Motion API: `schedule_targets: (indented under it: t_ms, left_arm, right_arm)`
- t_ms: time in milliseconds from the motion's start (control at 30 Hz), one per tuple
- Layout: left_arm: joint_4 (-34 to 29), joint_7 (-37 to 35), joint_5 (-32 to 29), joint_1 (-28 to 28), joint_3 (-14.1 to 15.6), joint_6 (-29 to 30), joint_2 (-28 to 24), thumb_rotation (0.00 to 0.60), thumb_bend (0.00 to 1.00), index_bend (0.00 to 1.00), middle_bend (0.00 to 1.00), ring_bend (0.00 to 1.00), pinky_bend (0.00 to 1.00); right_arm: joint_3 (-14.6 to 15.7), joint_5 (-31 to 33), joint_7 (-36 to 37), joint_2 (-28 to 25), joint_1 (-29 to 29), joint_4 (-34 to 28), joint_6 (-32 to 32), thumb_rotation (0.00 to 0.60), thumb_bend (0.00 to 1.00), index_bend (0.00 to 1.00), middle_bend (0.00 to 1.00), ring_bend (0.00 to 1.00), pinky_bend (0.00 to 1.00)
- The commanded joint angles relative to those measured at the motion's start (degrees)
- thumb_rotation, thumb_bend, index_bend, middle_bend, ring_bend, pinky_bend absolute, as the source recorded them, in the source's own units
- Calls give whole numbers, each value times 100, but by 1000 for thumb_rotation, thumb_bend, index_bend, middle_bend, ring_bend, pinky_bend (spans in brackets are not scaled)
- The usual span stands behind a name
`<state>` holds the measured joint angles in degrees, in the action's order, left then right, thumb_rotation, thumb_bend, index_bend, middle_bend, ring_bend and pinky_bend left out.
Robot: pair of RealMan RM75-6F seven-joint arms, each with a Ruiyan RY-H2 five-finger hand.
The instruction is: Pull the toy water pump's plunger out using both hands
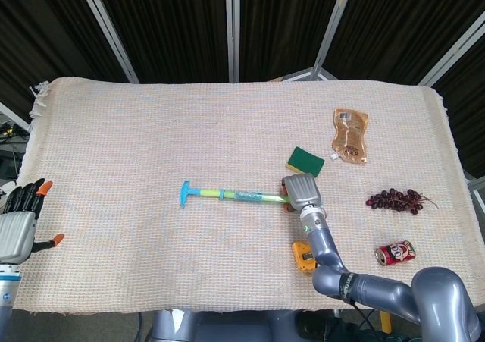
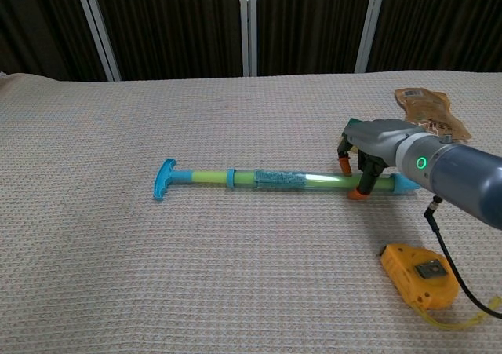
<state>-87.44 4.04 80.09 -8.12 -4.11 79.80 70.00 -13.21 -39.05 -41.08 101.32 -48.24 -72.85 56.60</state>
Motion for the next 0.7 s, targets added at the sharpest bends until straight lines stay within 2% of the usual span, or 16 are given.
schedule_targets:
  t_ms: [33,133,200,267,367,567,700]
  left_arm:
    - [3,33,7,-36,-12,-31,11,600,0,0,0,0,0]
    - [16,95,50,-147,-59,-96,75,600,0,0,25,25,17]
    - [20,135,164,-337,-104,-242,157,600,0,0,148,148,127]
    - [43,119,224,-494,-147,-381,235,600,0,5,363,352,346]
    - [114,64,339,-751,-193,-610,368,600,38,82,545,528,596]
    - [502,-153,676,-1432,-346,-1053,896,600,205,287,725,714,870]
    - [729,-167,675,-1834,-403,-1462,1228,600,281,325,762,763,953]
  right_arm:
    - [4,-12,-30,-38,-2,-79,36,600,390,686,1000,1000,1000]
    - [2,36,-114,-111,-11,-257,87,600,423,692,1000,1000,1000]
    - [-10,63,-166,-164,-17,-414,144,600,434,696,1000,1000,1000]
    - [-23,129,-230,-210,-24,-548,193,600,454,701,1000,1000,1000]
    - [-29,200,-354,-257,-56,-683,283,600,488,706,1000,1000,1000]
    - [-39,337,-486,-287,-98,-837,410,600,499,708,1000,1000,1000]
    - [-67,474,-531,-312,-117,-948,449,600,504,713,1000,1000,1000]
